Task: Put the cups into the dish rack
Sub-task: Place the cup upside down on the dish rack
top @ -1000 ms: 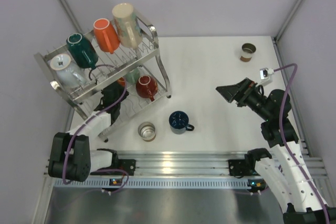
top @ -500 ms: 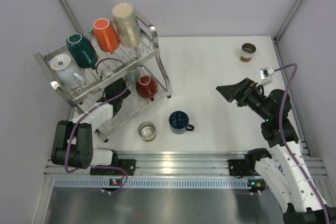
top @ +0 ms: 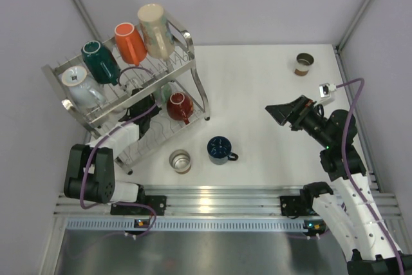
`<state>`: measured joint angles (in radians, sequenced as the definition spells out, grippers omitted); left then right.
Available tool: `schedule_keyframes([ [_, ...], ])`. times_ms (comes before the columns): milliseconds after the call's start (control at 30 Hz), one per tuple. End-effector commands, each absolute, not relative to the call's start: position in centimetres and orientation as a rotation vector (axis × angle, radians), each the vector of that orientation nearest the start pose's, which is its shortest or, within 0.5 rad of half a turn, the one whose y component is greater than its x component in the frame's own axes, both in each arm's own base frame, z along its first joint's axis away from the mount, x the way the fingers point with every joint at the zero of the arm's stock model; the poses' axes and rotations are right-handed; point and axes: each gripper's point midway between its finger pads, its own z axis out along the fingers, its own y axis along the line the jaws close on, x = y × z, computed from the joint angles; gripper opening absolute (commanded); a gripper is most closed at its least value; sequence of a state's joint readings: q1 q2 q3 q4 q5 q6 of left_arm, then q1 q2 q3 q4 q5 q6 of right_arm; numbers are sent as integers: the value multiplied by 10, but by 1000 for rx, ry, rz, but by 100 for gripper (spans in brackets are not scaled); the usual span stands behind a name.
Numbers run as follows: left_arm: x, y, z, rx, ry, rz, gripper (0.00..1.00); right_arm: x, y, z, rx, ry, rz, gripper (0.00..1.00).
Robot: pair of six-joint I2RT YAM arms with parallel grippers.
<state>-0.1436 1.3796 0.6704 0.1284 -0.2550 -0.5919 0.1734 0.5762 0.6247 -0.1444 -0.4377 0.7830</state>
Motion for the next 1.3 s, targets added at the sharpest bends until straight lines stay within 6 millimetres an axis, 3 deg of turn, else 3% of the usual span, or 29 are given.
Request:
schedule_keyframes([
  [0, 379, -22, 92, -697, 2043, -122, 0, 236, 138, 307, 145, 1678, 1036, 99],
  [400, 378, -33, 122, -676, 1896, -286, 0, 236, 138, 311, 145, 1673, 1035, 99],
  [533, 374, -34, 119, -678, 1866, -343, 0, 235, 138, 313, 143, 1672, 1036, 99],
  [1267, 368, -46, 150, -572, 1675, -527, 0, 238, 138, 302, 156, 1693, 1039, 99],
])
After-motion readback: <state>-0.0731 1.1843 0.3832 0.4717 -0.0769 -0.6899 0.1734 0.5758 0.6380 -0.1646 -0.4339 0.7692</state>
